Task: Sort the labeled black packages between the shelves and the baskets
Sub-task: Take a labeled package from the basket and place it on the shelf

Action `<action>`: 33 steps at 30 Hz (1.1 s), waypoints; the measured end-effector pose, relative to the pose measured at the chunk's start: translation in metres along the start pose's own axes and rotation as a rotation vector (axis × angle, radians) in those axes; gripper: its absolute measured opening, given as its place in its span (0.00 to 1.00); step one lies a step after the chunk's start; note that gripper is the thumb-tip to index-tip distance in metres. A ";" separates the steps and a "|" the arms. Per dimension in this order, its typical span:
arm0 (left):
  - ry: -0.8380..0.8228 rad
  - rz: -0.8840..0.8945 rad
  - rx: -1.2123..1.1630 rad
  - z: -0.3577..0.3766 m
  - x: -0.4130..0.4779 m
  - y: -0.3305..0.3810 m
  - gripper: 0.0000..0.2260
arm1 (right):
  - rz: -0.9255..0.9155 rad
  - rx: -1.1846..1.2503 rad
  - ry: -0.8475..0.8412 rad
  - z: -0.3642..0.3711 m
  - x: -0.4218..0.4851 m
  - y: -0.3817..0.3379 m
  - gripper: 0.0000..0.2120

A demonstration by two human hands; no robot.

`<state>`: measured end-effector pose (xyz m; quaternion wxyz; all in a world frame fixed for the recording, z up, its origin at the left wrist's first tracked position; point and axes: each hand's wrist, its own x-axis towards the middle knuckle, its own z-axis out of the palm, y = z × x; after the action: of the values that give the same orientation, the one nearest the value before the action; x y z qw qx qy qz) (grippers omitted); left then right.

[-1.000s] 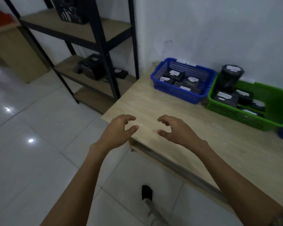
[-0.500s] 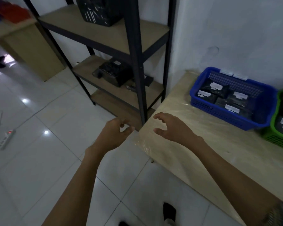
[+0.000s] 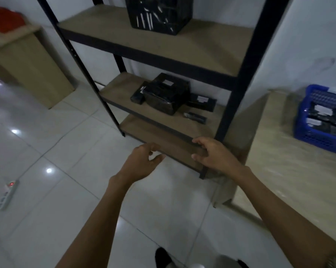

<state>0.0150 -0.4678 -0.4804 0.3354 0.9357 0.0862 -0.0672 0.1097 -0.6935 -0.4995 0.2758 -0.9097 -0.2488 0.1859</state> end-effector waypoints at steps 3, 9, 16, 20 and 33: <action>-0.036 -0.002 0.025 -0.040 0.020 -0.039 0.19 | 0.031 0.046 0.000 0.021 0.032 -0.040 0.24; -0.078 0.034 0.026 -0.095 0.084 -0.097 0.17 | 0.077 0.097 0.016 0.048 0.113 -0.081 0.23; -0.139 -0.023 0.029 -0.131 0.152 -0.184 0.19 | 0.190 0.098 -0.067 0.092 0.222 -0.110 0.24; -0.199 -0.044 0.000 -0.145 0.197 -0.231 0.19 | 0.262 0.078 -0.094 0.113 0.278 -0.126 0.25; -0.343 0.456 0.347 -0.108 0.464 -0.342 0.16 | 0.413 -0.032 0.052 0.229 0.470 -0.087 0.32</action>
<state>0.4051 -0.0853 -0.6937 0.1873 0.9491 -0.1959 -0.1606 0.3499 -0.2756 -0.7204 0.2239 -0.9501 -0.0525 0.2110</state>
